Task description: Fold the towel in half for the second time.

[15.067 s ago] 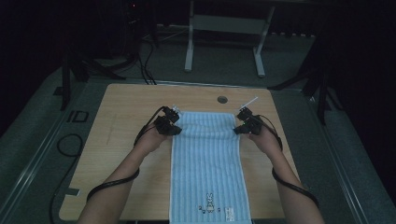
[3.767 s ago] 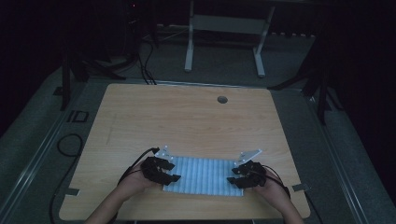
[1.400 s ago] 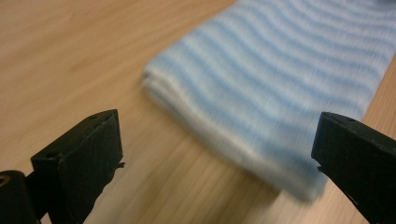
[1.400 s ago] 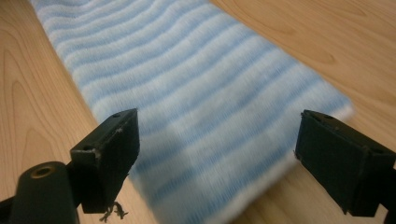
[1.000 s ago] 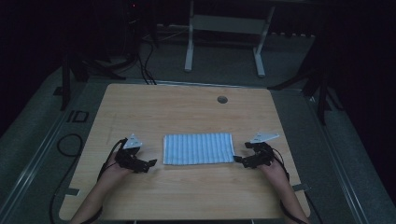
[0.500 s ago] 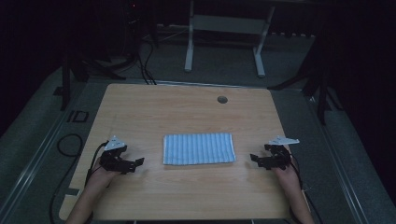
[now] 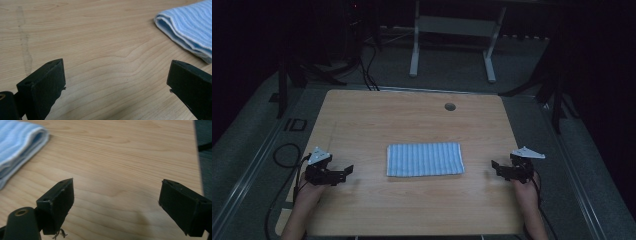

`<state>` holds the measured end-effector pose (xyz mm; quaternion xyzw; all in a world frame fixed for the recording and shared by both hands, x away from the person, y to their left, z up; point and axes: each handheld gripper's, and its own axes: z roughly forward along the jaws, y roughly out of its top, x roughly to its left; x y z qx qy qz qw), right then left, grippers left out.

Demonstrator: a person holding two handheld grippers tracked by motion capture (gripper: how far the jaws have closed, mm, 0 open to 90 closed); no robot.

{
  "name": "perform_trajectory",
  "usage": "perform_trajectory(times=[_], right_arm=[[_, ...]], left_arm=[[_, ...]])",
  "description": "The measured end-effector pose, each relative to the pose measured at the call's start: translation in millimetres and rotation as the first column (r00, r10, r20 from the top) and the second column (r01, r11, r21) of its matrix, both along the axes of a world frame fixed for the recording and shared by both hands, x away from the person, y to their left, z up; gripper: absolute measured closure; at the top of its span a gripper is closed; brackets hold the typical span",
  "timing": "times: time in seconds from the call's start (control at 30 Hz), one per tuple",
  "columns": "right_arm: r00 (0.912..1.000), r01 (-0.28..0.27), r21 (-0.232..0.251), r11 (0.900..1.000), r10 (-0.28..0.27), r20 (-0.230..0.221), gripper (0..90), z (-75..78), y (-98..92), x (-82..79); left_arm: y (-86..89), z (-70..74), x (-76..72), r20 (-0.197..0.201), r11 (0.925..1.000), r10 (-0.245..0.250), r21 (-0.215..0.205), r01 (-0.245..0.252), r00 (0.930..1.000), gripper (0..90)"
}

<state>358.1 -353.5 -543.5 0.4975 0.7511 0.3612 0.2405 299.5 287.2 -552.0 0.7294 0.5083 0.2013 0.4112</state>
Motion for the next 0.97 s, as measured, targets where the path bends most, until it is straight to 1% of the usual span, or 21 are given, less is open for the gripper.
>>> perform_trajectory(times=[0.1,0.13,0.17,0.23,0.27,0.3,0.37,0.43,0.5,0.57,0.63,0.67,0.7,0.77,0.8,0.87,0.93,0.97], right_arm=[[0.9985,0.054,0.011,0.998,-0.054,0.008,12.5,-0.1,-6.0,-1.6],[0.9976,0.068,0.017,0.998,-0.068,0.015,12.4,0.5,-7.9,-2.2],[0.9952,0.095,0.021,0.995,-0.095,0.023,12.5,1.5,-10.0,-3.2],[0.9927,0.117,0.039,0.992,-0.118,0.027,12.4,2.4,-14.1,-3.9],[0.9902,0.137,0.044,0.990,-0.138,0.024,12.4,2.6,-16.2,-4.4],[0.9869,0.158,0.050,0.986,-0.159,0.026,12.5,2.7,-18.4,-5.2],[0.9796,0.197,0.061,0.979,-0.199,0.030,12.4,3.0,-21.8,-6.3],[0.9732,0.223,0.071,0.972,-0.226,0.042,12.4,3.7,-23.2,-7.3],[0.9671,0.245,0.074,0.967,-0.249,0.052,12.4,3.9,-23.6,-7.9],[0.9605,0.267,0.073,0.961,-0.272,0.059,12.4,3.6,-23.6,-8.4],[0.9563,0.281,0.066,0.957,-0.285,0.063,12.4,3.4,-23.1,-8.5],[0.9562,0.282,0.061,0.958,-0.285,0.065,12.4,2.9,-22.7,-8.3],[0.9550,0.286,0.053,0.957,-0.289,0.067,12.4,2.3,-22.0,-8.1],[0.9563,0.282,0.038,0.959,-0.284,0.067,12.4,2.0,-20.1,-7.6],[0.9566,0.282,0.031,0.959,-0.283,0.068,12.4,1.7,-19.1,-7.5],[0.9587,0.277,0.020,0.961,-0.278,0.060,12.5,1.0,-18.1,-6.7],[0.9590,0.277,0.014,0.961,-0.278,0.057,13.1,0.5,-17.7,-6.2],[0.9593,0.277,0.014,0.961,-0.277,0.055,13.1,0.5,-17.8,-6.0]], left_arm=[[1.6,-0.6,-2.1,0.005,0.9997,0.023,0.002,-0.023,0.9997,2.0],[1.6,-0.6,-2.1,0.005,0.9997,0.023,0.002,-0.023,0.9997,2.0],[1.8,-1.1,-3.5,0.013,0.9989,0.047,0.006,-0.047,0.9988,2.0],[2.5,-1.8,-5.2,0.021,0.9971,0.076,-0.001,-0.076,0.9969,2.0],[2.9,-1.8,-5.6,0.021,0.9959,0.091,0.001,-0.091,0.9957,1.9],[3.7,-1.4,-6.4,0.029,0.9941,0.108,0.003,-0.109,0.9937,1.9],[5.0,-0.9,-6.9,0.031,0.9895,0.144,-0.010,-0.144,0.9890,2.0],[6.9,-0.8,-7.1,0.026,0.9816,0.191,-0.011,-0.191,0.9813,2.0],[8.8,-1.9,-7.2,0.023,0.9740,0.226,-0.021,-0.225,0.9739,2.0],[11.2,-3.9,-6.9,0.012,0.9625,0.270,-0.029,-0.270,0.9628,2.0],[13.1,-5.0,-6.5,0.005,0.9521,0.305,-0.022,-0.305,0.9523,2.0],[14.1,-5.3,-6.6,0.007,0.9459,0.324,-0.029,-0.323,0.9462,2.0],[15.6,-5.0,-7.0,0.005,0.9396,0.342,-0.028,-0.341,0.9399,2.0],[18.7,-4.0,-8.2,0.015,0.9261,0.375,-0.050,-0.374,0.9269,2.0],[19.6,-3.8,-8.7,0.018,0.9212,0.386,-0.058,-0.385,0.9222,2.0],[21.9,-3.7,-9.7,0.019,0.9124,0.406,-0.067,-0.404,0.9138,2.0],[23.7,-4.2,-10.3,0.015,0.9082,0.415,-0.070,-0.413,0.9099,2.0],[23.7,-4.2,-10.3,0.015,0.9082,0.415,-0.070,-0.413,0.9099,2.0]])
